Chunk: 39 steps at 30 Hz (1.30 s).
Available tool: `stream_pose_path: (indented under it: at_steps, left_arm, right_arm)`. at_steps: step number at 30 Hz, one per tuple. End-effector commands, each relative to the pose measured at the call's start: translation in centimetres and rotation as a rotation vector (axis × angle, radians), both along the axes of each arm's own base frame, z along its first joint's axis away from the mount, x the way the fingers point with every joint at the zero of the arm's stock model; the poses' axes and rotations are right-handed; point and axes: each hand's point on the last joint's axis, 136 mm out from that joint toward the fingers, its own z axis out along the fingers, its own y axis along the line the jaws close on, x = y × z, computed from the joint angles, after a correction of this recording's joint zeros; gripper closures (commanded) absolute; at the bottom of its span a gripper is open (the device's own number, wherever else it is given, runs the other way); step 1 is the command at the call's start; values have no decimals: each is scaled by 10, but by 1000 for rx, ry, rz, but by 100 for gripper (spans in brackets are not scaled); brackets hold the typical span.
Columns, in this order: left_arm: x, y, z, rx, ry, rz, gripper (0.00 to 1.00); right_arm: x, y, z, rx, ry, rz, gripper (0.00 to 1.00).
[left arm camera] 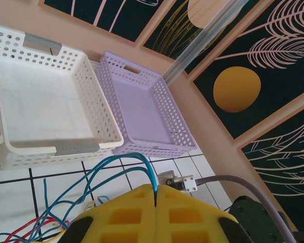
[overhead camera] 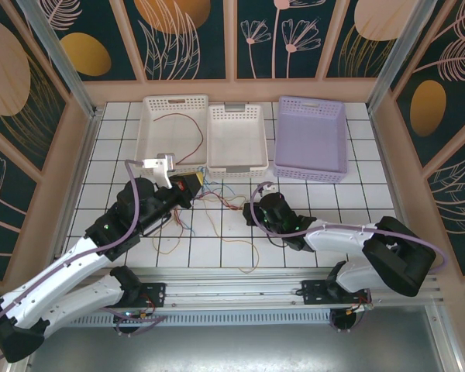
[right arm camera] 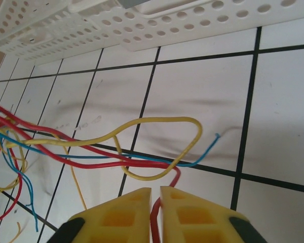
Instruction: Untangle the cables
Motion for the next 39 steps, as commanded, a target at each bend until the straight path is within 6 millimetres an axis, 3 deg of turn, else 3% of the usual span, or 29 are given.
stream_pose_path:
  at_steps: [1,7,12,17,23,31,39]
  left_arm:
    - [-3,1,13,-41,-36,-8,100]
    - [-5,9,15,-29,-44,9,100]
    - [-8,20,28,-20,-65,40,100]
    - [-12,39,61,18,-124,91,100]
    - [-17,71,103,104,-196,192,100]
    - [-28,112,168,193,-297,307,100]
    - [-45,144,234,182,-394,390,100]
  right_arm:
    - [5,0,13,4,-30,-20,97]
    - [6,-16,15,-4,-40,-62,100]
    - [9,-49,2,-26,-3,-168,100]
    - [13,-104,-25,-14,102,-338,100]
    - [9,-154,-38,-26,140,-503,100]
    - [-1,-190,-60,-17,207,-615,100]
    - [-3,-201,-60,-1,208,-667,100]
